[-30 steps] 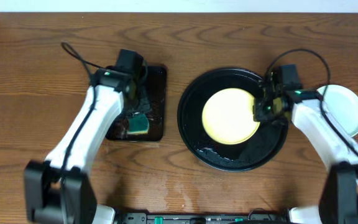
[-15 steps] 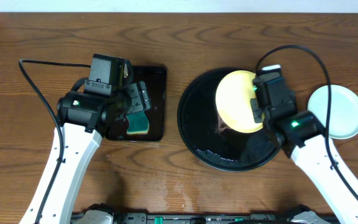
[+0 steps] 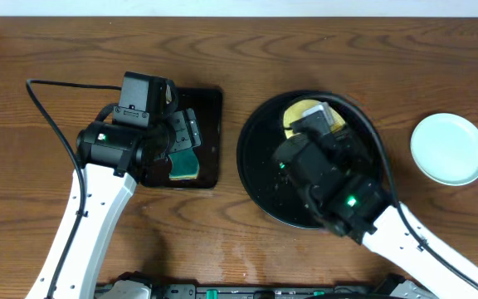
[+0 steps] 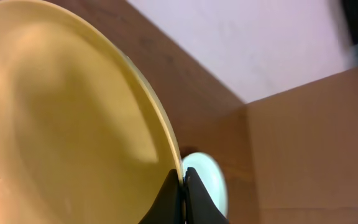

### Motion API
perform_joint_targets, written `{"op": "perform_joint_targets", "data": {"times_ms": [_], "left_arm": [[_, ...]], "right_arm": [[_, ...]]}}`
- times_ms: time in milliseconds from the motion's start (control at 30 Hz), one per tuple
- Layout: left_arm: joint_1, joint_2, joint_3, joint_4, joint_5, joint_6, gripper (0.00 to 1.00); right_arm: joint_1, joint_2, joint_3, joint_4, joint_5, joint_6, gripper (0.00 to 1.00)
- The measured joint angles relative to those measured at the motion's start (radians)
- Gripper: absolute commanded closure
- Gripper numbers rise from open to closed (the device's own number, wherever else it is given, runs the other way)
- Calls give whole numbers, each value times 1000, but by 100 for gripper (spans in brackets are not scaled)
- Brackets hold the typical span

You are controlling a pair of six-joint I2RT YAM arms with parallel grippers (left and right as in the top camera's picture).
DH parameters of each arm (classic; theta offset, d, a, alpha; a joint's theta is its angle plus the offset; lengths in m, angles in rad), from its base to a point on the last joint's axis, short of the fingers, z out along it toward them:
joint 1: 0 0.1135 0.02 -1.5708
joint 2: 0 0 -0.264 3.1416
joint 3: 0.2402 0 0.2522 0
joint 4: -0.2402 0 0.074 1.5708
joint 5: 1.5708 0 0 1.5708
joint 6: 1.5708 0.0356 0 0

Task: Clean dirty plates on tray and stack at the side
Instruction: 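Lift the yellow plate with the right gripper over the round tray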

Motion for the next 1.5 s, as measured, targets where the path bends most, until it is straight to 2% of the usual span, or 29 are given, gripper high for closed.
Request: {"op": "perform_joint_targets", "data": {"times_ms": [500, 1500], "left_arm": [[0, 0, 0, 0, 0, 0, 19], [0, 0, 0, 0, 0, 0, 19]], "right_arm": [[127, 0, 0, 0, 214, -82, 99], [142, 0, 0, 39, 243, -107, 99]]}}
